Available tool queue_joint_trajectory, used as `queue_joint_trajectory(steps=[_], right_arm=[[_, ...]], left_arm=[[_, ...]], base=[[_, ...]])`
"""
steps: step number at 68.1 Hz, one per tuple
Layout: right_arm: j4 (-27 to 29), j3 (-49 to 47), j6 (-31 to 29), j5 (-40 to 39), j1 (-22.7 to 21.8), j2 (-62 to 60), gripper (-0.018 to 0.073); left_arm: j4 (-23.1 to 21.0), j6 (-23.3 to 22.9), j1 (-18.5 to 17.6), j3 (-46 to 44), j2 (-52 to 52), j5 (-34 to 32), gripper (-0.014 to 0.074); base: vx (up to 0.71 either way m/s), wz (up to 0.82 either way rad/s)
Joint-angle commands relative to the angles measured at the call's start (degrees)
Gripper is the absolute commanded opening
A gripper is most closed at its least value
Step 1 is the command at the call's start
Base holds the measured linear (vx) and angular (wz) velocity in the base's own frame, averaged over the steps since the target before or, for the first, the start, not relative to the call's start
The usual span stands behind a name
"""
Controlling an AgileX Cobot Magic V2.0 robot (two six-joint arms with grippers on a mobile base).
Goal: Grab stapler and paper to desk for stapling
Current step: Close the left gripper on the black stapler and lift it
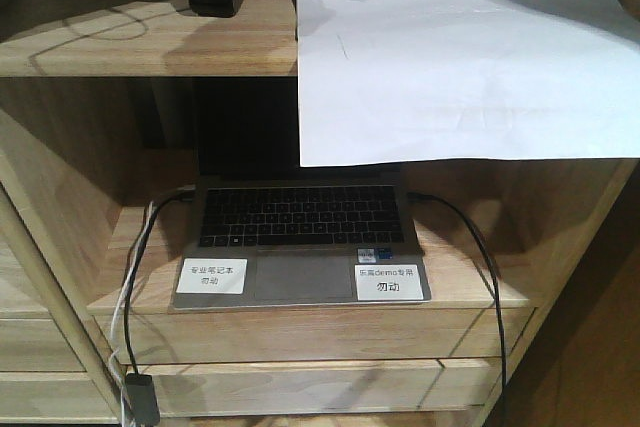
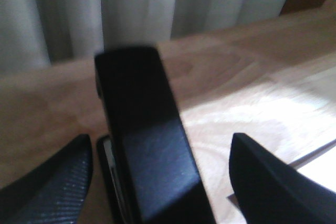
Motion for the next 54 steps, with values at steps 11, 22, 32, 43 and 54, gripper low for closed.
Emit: queue_joint_trajectory(steps=[11,22,32,43,54], right_arm=[[-0.2,1.37,-0.58,-4.49,-0.5,-0.58,-0.0009],[-0.2,1.37,-0.58,-4.49,-0.5,-0.58,-0.0009],[-0.2,1.37,-0.58,-4.49,-0.5,-0.58,-0.0009],[-0.2,1.37,-0.58,-4.49,-0.5,-0.58,-0.0009],[-0.2,1.37,-0.58,-4.49,-0.5,-0.58,-0.0009]], left_arm=[[0.89,-1.13,-0.42,-1.95,-0.82,-1.45,0.0514],[1.03,-1.13,-0.42,-1.95,-0.63,-1.55,0.0388],[1.03,-1.13,-0.42,-1.95,-1.06,-2.98,0.0139],[1.03,-1.05,-0.42,-1.95,-2.2,-4.52,-0.0008],[1.11,-1.05,-0.42,-1.89,-4.19,-6.6,-0.0008]], base=[[0.0,0.0],[0.0,0.0],[0.0,0.0],[0.0,0.0],[0.0,0.0]])
